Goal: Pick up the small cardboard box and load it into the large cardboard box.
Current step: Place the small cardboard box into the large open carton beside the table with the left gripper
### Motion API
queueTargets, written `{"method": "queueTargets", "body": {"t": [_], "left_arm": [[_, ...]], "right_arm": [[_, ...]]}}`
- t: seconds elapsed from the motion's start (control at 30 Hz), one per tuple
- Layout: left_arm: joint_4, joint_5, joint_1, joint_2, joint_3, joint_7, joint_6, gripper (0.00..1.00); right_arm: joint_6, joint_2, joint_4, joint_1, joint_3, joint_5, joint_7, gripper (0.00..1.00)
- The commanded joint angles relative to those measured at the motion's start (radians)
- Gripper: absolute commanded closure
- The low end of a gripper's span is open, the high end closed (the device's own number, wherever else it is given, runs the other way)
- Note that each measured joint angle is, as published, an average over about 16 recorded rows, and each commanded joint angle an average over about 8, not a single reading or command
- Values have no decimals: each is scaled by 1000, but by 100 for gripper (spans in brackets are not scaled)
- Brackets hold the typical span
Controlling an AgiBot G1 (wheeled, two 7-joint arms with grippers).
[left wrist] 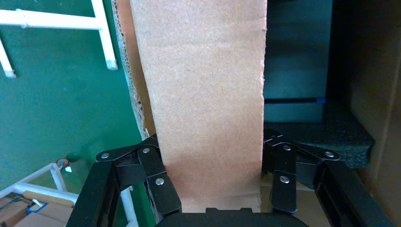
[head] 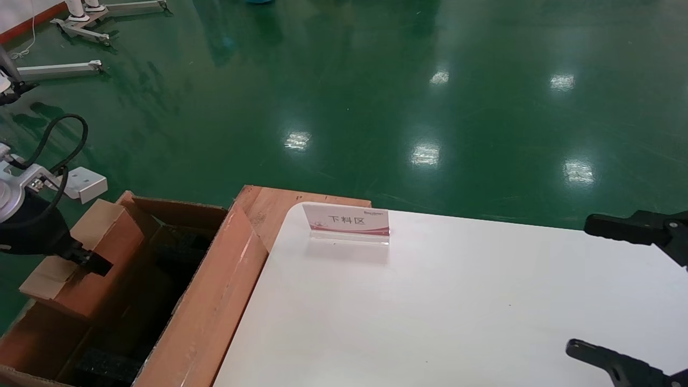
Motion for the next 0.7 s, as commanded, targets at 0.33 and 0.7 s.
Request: {"method": "queueTargets", "body": {"t": [0.33, 0.7], "left_arm": [[47, -7, 50, 26, 3, 1, -28, 100], [88, -7, 78, 45, 13, 13, -15, 100]], "right_arm": [[0, 0, 0, 0, -1, 0, 0, 0], [1, 0, 0, 0, -1, 1, -1, 0]]}}
